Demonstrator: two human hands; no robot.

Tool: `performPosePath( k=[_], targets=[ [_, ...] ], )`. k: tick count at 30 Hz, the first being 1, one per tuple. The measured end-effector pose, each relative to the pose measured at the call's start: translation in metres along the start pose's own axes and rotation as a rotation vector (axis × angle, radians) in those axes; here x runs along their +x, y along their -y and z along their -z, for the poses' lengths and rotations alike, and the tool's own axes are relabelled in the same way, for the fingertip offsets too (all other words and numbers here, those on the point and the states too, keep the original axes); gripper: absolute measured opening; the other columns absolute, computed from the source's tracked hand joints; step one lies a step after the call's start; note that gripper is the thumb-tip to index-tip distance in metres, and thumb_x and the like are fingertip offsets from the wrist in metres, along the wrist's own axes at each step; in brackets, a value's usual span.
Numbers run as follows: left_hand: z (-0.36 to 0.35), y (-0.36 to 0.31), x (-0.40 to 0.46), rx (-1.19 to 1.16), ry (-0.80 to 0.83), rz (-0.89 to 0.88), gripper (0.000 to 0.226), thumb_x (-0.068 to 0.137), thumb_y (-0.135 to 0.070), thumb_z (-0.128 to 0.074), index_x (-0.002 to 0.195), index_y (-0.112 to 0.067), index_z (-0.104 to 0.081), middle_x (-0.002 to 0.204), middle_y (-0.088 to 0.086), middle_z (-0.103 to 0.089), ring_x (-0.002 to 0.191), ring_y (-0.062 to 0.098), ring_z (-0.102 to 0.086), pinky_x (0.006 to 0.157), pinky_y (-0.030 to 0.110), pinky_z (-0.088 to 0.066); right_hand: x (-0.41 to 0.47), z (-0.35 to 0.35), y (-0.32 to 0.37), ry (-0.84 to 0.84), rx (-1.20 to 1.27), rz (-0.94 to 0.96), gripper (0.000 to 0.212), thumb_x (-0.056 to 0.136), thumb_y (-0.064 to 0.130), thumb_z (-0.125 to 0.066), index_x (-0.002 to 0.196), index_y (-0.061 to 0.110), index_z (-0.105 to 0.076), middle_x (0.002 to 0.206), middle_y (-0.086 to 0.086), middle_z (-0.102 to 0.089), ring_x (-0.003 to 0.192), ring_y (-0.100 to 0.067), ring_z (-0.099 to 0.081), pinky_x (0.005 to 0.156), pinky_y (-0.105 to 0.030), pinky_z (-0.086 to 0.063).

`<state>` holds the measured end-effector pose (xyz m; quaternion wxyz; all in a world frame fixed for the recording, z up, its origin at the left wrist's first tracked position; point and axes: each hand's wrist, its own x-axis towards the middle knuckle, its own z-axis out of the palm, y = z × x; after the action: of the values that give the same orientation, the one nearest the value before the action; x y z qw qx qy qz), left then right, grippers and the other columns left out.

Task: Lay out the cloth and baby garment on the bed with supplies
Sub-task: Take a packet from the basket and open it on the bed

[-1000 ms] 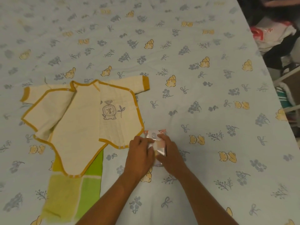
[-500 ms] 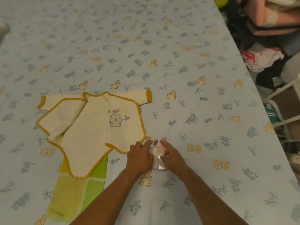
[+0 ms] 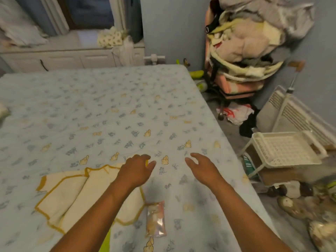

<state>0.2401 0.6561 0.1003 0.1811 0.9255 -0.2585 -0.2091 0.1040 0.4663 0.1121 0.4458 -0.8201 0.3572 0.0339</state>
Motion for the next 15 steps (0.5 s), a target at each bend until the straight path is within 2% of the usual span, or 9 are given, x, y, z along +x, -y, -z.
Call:
performPosePath(
  k=[2,4,8,12,15],
  targets=[
    [0.060,-0.043,-0.004,0.025,-0.041,-0.082,0.055,0.095,-0.056,-0.039,0.139,-0.024,-0.050,0.143,0.007,-0.050,0.130,0.028,-0.047,0.106,0.045,-0.040,-0.018,0.058,0.040,-0.075,-0.047,0.031,0.063,0.094,0.054,-0.047,0.146,0.020,-0.041,0.154,-0.004,-0.038,0.136,-0.025,-0.042,0.112,-0.036,-0.035],
    [0.115,-0.086,-0.013,0.061,-0.079,-0.149,0.057,0.095,-0.058,-0.037,0.140,-0.024,-0.048,0.145,0.007,-0.048,0.132,0.030,-0.045,0.106,0.047,-0.040,-0.043,0.116,0.077,-0.139,-0.077,0.037,0.067,0.093,0.057,-0.046,0.148,0.019,-0.039,0.156,-0.005,-0.034,0.139,-0.027,-0.038,0.111,-0.038,-0.035],
    [0.206,-0.177,-0.045,0.107,-0.120,-0.289,0.058,0.096,-0.057,-0.038,0.142,-0.023,-0.045,0.149,0.008,-0.044,0.133,0.031,-0.045,0.107,0.044,-0.040,-0.113,0.220,0.135,-0.246,-0.148,0.064,0.059,0.097,0.052,-0.042,0.140,0.013,-0.047,0.146,-0.010,-0.047,0.134,-0.032,-0.043,0.101,-0.038,-0.038],
    [0.263,-0.265,-0.091,0.139,-0.120,-0.475,0.054,0.096,-0.052,-0.042,0.139,-0.019,-0.049,0.145,0.009,-0.050,0.129,0.030,-0.049,0.105,0.041,-0.042,-0.203,0.296,0.160,-0.446,-0.126,0.004,0.061,0.097,0.050,-0.043,0.145,0.012,-0.041,0.151,-0.009,-0.042,0.134,-0.029,-0.044,0.100,-0.035,-0.039],
    [0.283,-0.323,-0.131,0.159,-0.100,-0.609,0.052,0.096,-0.050,-0.043,0.137,-0.019,-0.052,0.143,0.009,-0.052,0.127,0.029,-0.051,0.100,0.039,-0.044,-0.270,0.335,0.162,-0.567,-0.133,-0.051,0.067,0.097,0.052,-0.042,0.149,0.013,-0.034,0.155,-0.012,-0.035,0.140,-0.030,-0.036,0.111,-0.040,-0.032]
  ],
)
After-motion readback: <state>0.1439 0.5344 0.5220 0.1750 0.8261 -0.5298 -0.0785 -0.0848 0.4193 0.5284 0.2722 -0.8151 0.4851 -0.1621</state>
